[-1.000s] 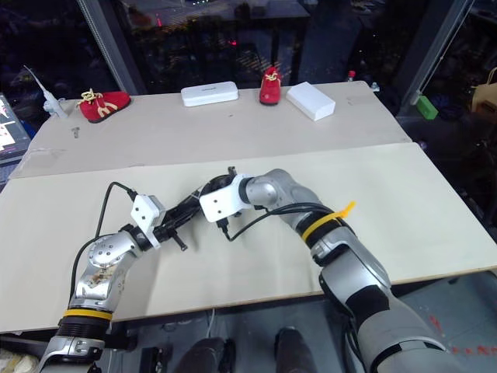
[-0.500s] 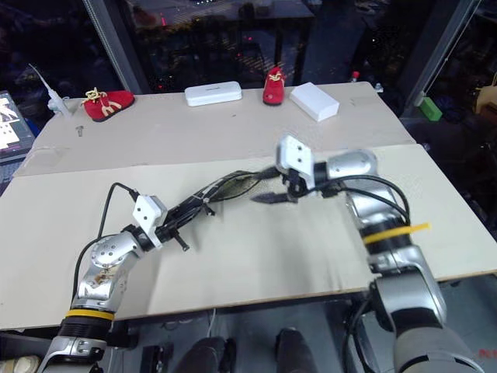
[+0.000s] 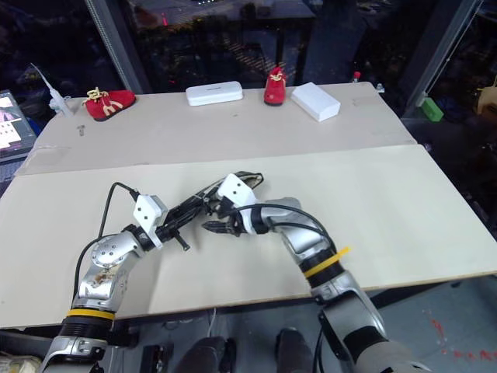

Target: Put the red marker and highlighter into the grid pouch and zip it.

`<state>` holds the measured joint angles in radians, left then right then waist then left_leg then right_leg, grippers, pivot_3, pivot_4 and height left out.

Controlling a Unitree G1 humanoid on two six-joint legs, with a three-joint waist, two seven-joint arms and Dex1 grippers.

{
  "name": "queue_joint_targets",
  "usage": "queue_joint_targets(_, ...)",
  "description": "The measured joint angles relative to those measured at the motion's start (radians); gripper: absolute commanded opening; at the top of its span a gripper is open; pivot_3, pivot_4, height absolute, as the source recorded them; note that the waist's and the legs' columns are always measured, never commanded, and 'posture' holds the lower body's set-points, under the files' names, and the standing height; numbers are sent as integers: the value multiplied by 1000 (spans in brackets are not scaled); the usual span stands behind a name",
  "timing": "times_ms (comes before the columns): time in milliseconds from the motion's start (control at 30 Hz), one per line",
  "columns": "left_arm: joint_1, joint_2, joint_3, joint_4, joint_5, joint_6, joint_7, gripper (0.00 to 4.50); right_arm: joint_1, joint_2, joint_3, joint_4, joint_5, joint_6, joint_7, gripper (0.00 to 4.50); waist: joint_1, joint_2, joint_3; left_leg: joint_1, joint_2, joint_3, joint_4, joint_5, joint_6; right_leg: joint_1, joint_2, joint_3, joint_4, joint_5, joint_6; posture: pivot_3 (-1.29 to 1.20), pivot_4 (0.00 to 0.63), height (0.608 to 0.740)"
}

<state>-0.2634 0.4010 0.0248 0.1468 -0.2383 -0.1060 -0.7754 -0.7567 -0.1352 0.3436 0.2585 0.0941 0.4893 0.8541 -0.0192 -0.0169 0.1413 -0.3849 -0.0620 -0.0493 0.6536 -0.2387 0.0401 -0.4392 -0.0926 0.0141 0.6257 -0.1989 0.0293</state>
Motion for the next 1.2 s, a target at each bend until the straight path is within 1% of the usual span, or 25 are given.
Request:
queue_joint_targets(67,-2,0,1,0,0,0,0,0,-13,14,2,9,-5,0,-11,2590,2,0,0,0,0,0,0,0,0,0,0,0,0,0,0,0,150,740)
queue_joint_targets(133,-4,0,2,0,0,0,0,0,-19,26,4,22,-12,-1,-14,2089,3,0,0,0,0,0,0,0,0,0,1,-1,0,0,0,0,150,740)
queue_joint_targets(167,-4,0,2,1,0,0,0,0,-22,27,5,33,-16,-3,-19,1908,2,0,0,0,0,0,0,0,0,0,1,-1,1,0,0,0,150,740)
queue_joint_targets(333,-4,0,2,1,0,0,0,0,-24,5,4,48,-32,-19,-11,192,2,0,0,0,0,0,0,0,0,0,1,-1,0,0,0,0,150,740)
queue_joint_targets(367,-4,0,2,1,0,0,0,0,-24,-2,3,48,-32,-24,-6,39,2,0,0,0,0,0,0,0,0,0,1,-1,0,0,0,0,150,740)
queue_joint_targets(667,-4,0,1,1,0,0,0,0,-24,-36,-3,48,-33,-30,15,39,0,0,0,0,0,0,0,0,0,0,1,-1,0,0,0,0,150,740)
queue_joint_targets(800,-5,0,-2,1,0,0,-1,0,-19,-171,-13,32,-37,-33,59,39,8,0,0,0,-1,0,0,0,0,1,0,-1,-1,0,0,0,150,740)
queue_joint_targets(867,-4,0,-2,1,0,0,-2,0,-19,-219,-33,40,-43,-53,63,39,6,0,0,0,0,0,0,0,0,1,1,-1,-1,0,0,0,150,740)
queue_joint_targets(933,-4,0,-4,1,0,0,-3,0,-23,-260,-51,72,-48,-81,60,39,4,0,0,0,0,1,0,0,0,1,1,-1,-1,0,0,0,150,740)
queue_joint_targets(1000,-4,0,-4,1,0,0,-3,0,-40,-311,-84,146,-56,-105,51,39,4,0,0,0,0,1,0,0,0,1,1,-1,-1,0,0,0,150,740)
queue_joint_targets(1100,-3,0,-4,1,0,0,-4,0,-76,-356,-128,222,-69,-143,30,39,1,0,0,0,0,2,0,0,0,1,1,0,-1,0,0,0,150,740)
queue_joint_targets(1200,-4,0,-4,1,0,0,-4,0,-112,-364,-159,274,-72,-187,11,39,-1,0,0,0,2,2,0,0,0,1,2,0,-1,0,0,0,150,740)
